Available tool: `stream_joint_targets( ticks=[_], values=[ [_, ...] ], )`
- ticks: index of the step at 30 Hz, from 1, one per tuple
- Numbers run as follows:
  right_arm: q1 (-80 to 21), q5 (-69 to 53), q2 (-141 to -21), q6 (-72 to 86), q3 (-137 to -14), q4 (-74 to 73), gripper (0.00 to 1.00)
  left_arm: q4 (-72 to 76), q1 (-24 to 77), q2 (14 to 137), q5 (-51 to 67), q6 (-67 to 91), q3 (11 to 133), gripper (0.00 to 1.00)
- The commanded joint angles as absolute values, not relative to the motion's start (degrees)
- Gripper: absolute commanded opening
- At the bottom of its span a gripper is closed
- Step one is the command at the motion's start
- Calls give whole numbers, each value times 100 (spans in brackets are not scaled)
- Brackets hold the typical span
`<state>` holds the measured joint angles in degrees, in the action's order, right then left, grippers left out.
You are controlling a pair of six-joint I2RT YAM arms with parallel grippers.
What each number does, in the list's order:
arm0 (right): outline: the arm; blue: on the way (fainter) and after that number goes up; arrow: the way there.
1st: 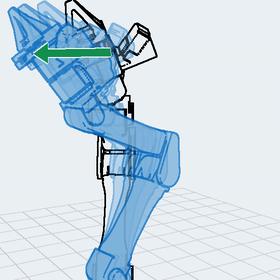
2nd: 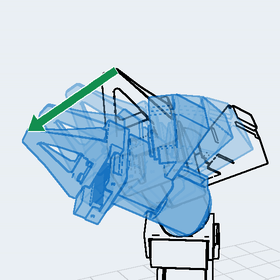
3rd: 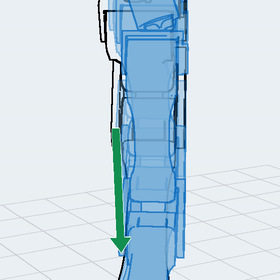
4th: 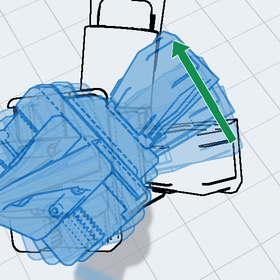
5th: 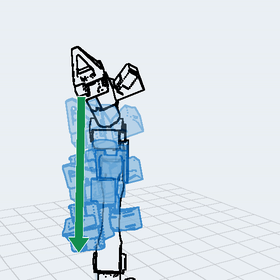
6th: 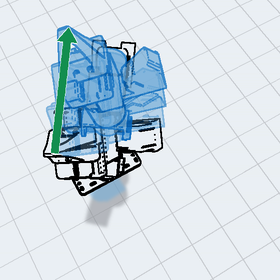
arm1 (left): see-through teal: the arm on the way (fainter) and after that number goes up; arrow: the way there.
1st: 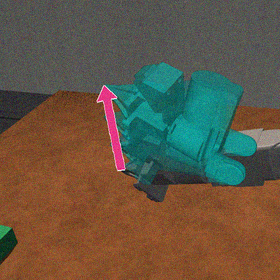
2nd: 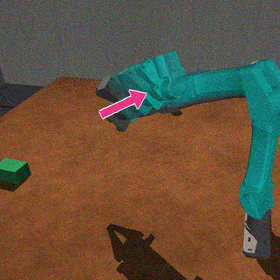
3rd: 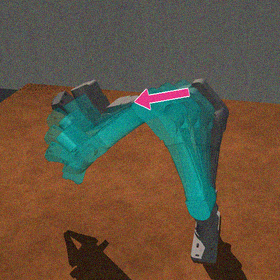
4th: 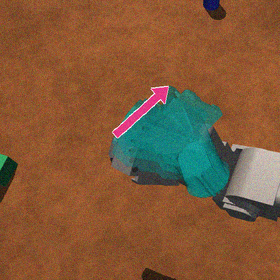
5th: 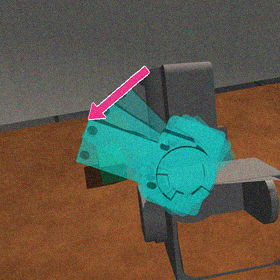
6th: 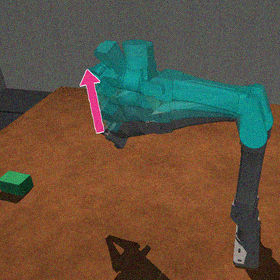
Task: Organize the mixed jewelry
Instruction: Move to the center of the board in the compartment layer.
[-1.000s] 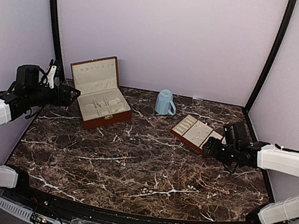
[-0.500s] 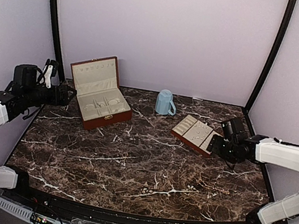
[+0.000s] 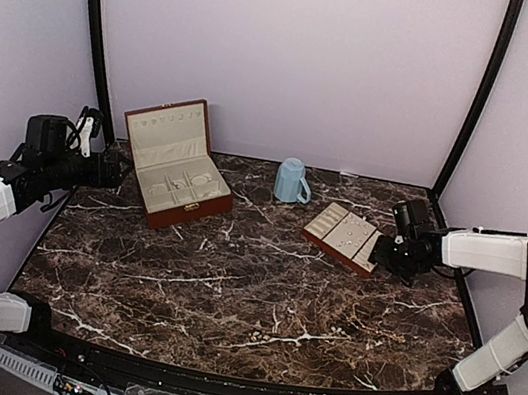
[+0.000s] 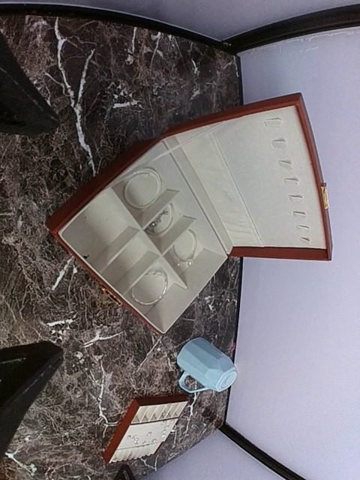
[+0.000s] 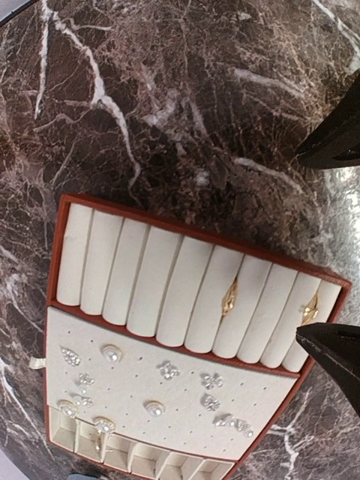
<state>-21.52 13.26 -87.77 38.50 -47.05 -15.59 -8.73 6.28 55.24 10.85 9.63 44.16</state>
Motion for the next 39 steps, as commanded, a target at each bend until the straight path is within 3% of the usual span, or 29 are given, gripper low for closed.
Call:
stream_joint_targets(
  ticks=[1, 12, 21, 28, 39],
  values=[
    [-2103, 1358, -9021, 3763, -4960, -1356, 68, -923, 650, 5451, 1086, 922, 4577, 99],
    [-2101, 1466, -9269, 3791, -4932, -1251, 53, -984, 650, 5560, 1114, 934, 4622, 99],
    [-2101, 1491, -9400, 3710, -4887, -1117, 34, -968, 650, 5572, 1102, 939, 4605, 99],
    [-2097, 1450, -9559, 3590, -4899, -1029, 29, -967, 650, 5566, 1135, 950, 4605, 99],
    [-2112, 1584, -9477, 3231, -4842, -1187, 3, -958, 650, 5555, 1166, 962, 4605, 99]
  ],
)
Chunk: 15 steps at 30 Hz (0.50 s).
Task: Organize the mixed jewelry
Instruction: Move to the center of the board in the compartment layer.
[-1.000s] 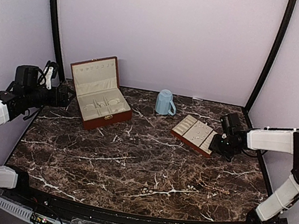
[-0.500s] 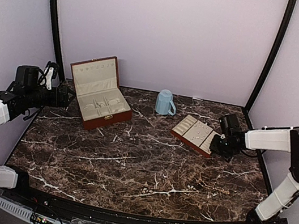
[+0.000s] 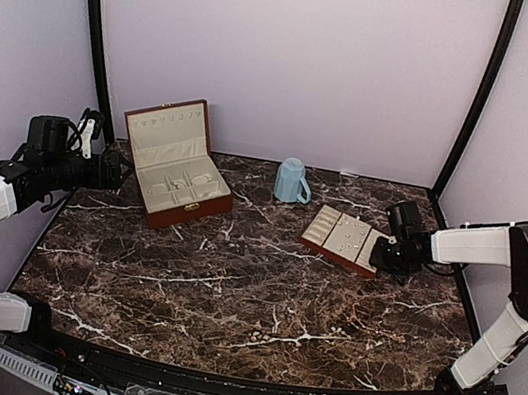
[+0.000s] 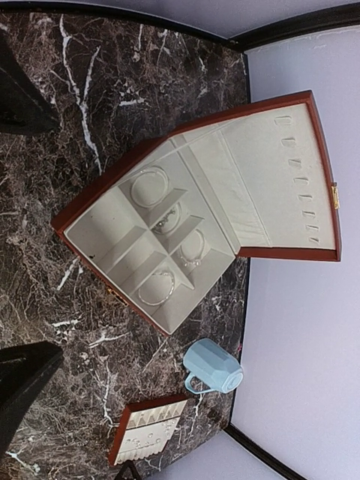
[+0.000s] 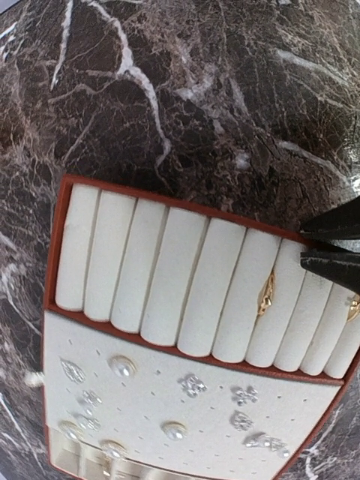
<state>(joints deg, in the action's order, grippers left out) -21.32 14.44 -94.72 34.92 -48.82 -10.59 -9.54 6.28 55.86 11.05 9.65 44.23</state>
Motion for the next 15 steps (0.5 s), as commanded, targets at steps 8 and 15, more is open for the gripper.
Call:
stream_joint_targets(
  ticks=[8, 15],
  values=[
    [-2126, 1365, -9120, 2588, -4499, -1072, 0, -949, 650, 5617, 1211, 977, 4605, 99],
    [-2486, 1181, -8880, 2257, -4374, -920, 0, -950, 650, 5673, 1243, 967, 4605, 99]
  ],
)
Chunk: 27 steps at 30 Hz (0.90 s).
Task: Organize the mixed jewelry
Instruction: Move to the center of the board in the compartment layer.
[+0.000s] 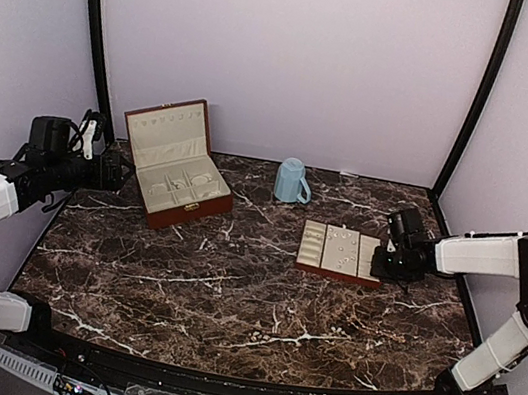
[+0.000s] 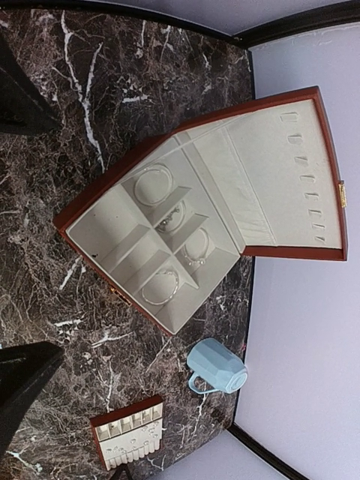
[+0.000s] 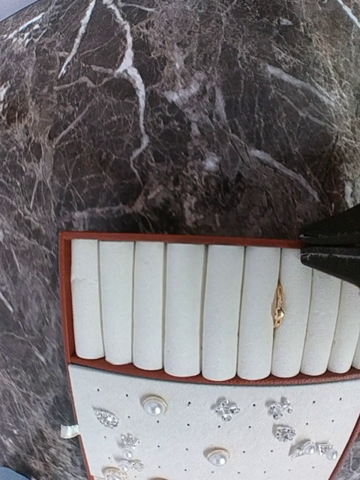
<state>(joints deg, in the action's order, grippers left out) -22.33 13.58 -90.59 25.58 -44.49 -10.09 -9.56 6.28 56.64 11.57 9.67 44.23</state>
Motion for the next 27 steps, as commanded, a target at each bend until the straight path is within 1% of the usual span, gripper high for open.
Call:
stream_joint_targets(
  ticks=[1, 5, 12, 19, 21, 24, 27],
  values=[
    [-2540, 1177, -8877, 2276, -4384, -897, 0, -945, 650, 5676, 1242, 967, 4601, 99],
    [-2814, 1119, -8983, 2355, -4514, -756, 0, -941, 651, 5678, 1235, 960, 4590, 99],
    [-3252, 1075, -9499, 2551, -4870, -606, 0, -932, 655, 5693, 1246, 958, 4579, 99],
    [-3375, 1276, -9571, 2699, -4977, -629, 0, -923, 650, 5711, 1268, 959, 4579, 99],
    [-3375, 1459, -9507, 2735, -4990, -721, 5, -918, 650, 5724, 1288, 958, 4575, 99],
    [-3375, 1851, -9330, 2830, -5020, -925, 19, -901, 667, 5757, 1356, 966, 4564, 99],
    [-3375, 2220, -9032, 2926, -5109, -1210, 27, -893, 738, 5800, 1346, 971, 4554, 99]
  ],
)
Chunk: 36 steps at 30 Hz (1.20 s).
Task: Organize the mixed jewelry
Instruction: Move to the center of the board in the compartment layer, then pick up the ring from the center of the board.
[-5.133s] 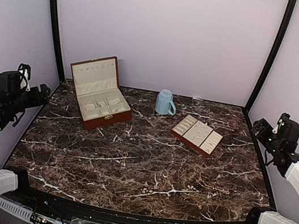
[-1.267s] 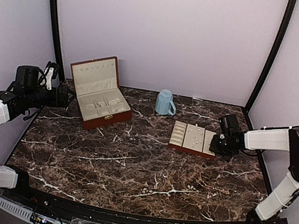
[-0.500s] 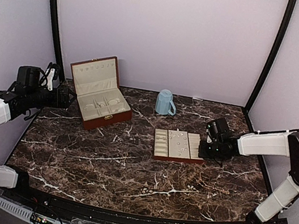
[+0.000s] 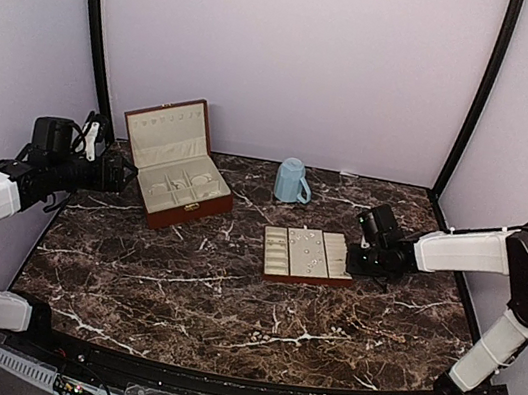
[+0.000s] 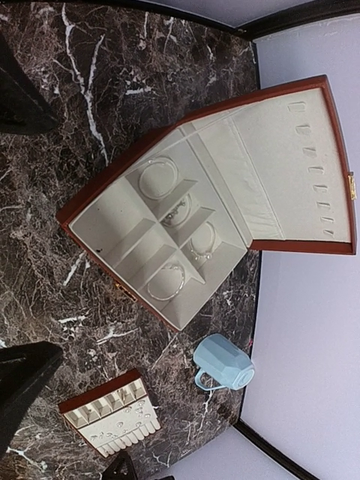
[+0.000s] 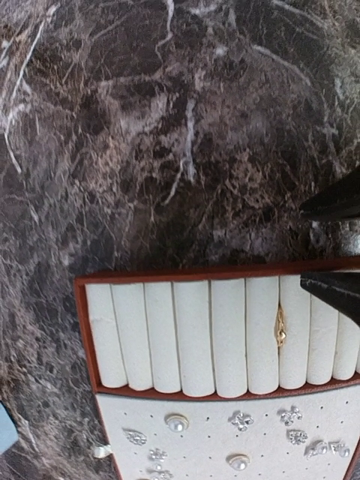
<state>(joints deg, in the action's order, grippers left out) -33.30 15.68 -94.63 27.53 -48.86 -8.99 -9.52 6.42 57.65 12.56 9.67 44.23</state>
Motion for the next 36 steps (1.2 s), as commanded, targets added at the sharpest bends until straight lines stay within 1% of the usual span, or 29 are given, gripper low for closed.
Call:
stream_joint_targets(
  ticks=[1, 4, 5, 9, 12, 18, 23, 29, 36],
  values=[
    [-3375, 2309, -8889, 2937, -5122, -1262, 31, -903, 806, 5825, 1299, 968, 4553, 99],
    [-3390, 2196, -8468, 2841, -5173, -1316, 41, -949, 1060, 5870, 1138, 925, 4559, 99],
    [-3419, 2102, -8378, 2802, -5209, -1342, 42, -958, 1110, 5882, 1062, 920, 4560, 99],
    [-3725, 1721, -8273, 2733, -5460, -1443, 44, -819, 1302, 5897, 1072, 919, 4551, 99],
    [-4158, 1500, -8467, 2748, -5807, -1489, 44, -728, 1342, 6019, 1261, 958, 4698, 99],
    [-5302, 1620, -9387, 2696, -6865, -1692, 44, -754, 1361, 6256, 1505, 983, 5300, 99],
    [-5869, 1489, -10564, 2636, -7896, -1797, 42, -513, 1360, 6244, 1120, 890, 5108, 99],
    [-6170, 1142, -11604, 2563, -8754, -1798, 42, -679, 1362, 6066, 911, 814, 4903, 99],
    [-6188, 964, -12328, 2551, -9326, -1948, 42, -748, 1362, 5927, 664, 739, 4890, 99]
  ],
)
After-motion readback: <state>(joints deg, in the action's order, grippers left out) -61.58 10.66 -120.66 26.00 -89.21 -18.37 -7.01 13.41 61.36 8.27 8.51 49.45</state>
